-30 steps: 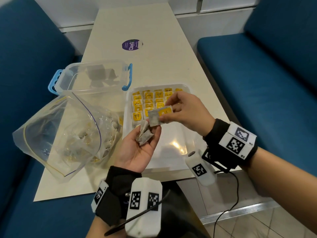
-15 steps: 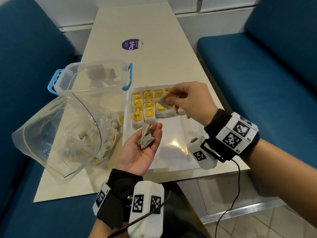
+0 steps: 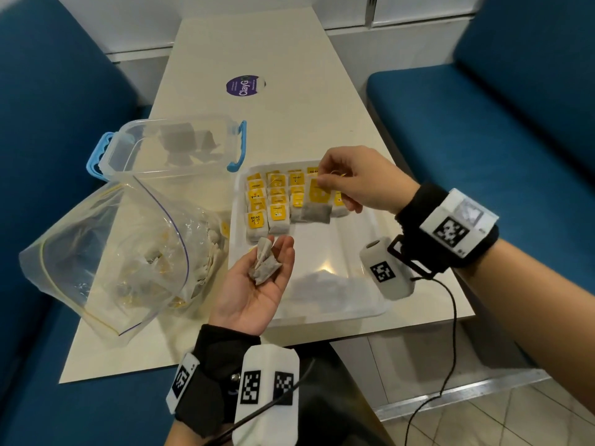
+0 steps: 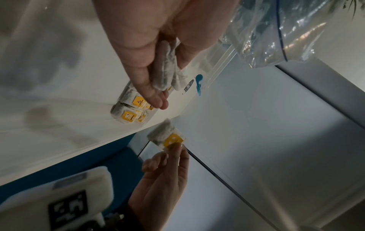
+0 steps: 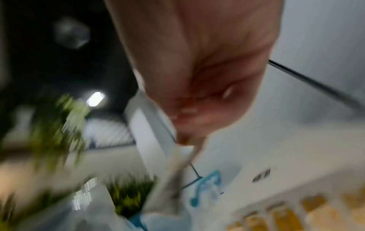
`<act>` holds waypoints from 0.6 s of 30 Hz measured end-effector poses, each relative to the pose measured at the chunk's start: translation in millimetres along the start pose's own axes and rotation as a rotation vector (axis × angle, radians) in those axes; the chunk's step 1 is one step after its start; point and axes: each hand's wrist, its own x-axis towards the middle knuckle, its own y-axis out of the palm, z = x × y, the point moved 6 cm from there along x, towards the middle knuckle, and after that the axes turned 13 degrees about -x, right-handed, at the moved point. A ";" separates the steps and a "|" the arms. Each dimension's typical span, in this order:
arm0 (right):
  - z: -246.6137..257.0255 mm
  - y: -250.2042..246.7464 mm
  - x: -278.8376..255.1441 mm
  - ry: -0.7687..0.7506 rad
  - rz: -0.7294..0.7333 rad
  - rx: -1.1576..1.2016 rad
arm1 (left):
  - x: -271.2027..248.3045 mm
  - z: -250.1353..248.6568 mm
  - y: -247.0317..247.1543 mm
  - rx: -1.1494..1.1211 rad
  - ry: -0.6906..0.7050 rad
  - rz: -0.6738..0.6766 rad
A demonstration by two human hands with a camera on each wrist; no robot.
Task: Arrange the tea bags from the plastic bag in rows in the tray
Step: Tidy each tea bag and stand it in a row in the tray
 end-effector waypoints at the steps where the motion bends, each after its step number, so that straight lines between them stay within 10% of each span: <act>1: 0.6 2.9 -0.5 -0.002 0.032 0.047 | 0.1 -0.2 -0.6 -0.004 -0.001 -0.002; 18: -14.4 23.9 10.1 0.035 -0.028 0.301 | -2.1 -0.7 -0.8 -0.002 0.007 0.012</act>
